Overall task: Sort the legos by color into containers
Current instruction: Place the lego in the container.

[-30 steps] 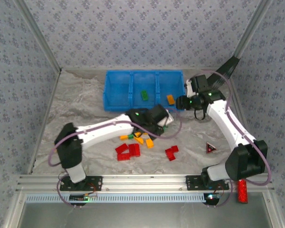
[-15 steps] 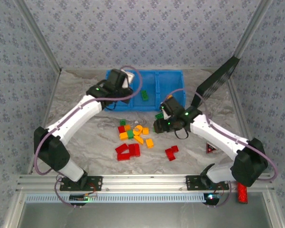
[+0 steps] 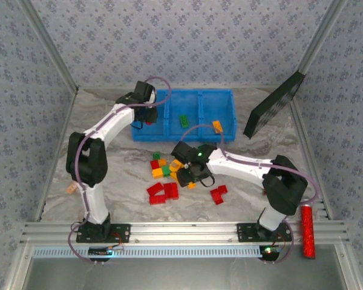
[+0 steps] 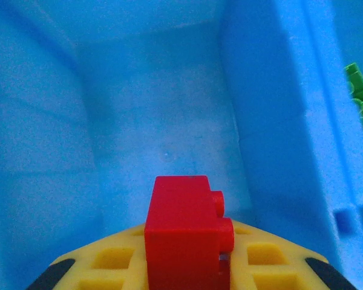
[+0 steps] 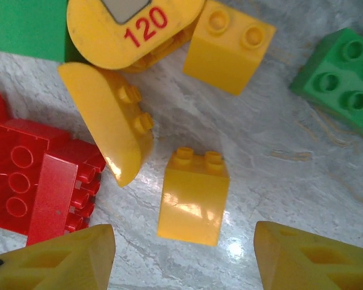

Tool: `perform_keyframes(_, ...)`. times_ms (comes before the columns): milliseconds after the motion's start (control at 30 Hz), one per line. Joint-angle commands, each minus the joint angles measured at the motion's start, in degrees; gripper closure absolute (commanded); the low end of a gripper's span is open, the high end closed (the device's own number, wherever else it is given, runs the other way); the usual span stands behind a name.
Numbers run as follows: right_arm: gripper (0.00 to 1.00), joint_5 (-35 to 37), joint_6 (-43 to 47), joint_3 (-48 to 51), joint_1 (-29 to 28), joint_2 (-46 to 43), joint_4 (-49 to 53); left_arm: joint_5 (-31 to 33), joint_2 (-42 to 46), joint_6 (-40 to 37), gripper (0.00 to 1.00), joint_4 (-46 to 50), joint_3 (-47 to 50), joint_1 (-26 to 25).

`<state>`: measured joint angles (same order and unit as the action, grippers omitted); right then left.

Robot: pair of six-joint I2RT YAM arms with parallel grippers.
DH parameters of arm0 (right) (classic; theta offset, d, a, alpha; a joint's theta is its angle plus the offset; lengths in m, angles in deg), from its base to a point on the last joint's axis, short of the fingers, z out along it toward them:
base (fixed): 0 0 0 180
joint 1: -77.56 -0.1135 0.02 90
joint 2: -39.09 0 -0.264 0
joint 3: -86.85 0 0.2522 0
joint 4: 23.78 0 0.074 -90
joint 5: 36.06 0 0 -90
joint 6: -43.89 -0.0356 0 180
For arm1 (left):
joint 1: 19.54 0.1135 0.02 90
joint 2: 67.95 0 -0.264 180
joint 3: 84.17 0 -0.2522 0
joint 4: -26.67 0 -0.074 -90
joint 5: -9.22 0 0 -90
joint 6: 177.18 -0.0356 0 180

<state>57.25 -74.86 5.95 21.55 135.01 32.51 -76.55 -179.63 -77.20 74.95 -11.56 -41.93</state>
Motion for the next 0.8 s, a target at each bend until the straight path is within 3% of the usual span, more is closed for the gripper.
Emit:
perform_keyframes(0,0.36,3.6,0.2,-3.6,-1.6,2.5,3.8,-2.7,-3.3,1.3,0.89,0.4,-4.8,0.0)
perform_keyframes(433,0.36,6.6,0.4,-6.2,-3.5,6.8,10.2,-5.2,-13.9,2.1,0.90,1.9,-9.8,-0.1)
perform_keyframes(767,0.36,6.4,0.8,-5.4,-2.0,8.3,9.5,-6.9,-16.6,2.5,0.82,2.0,-10.7,-0.1)
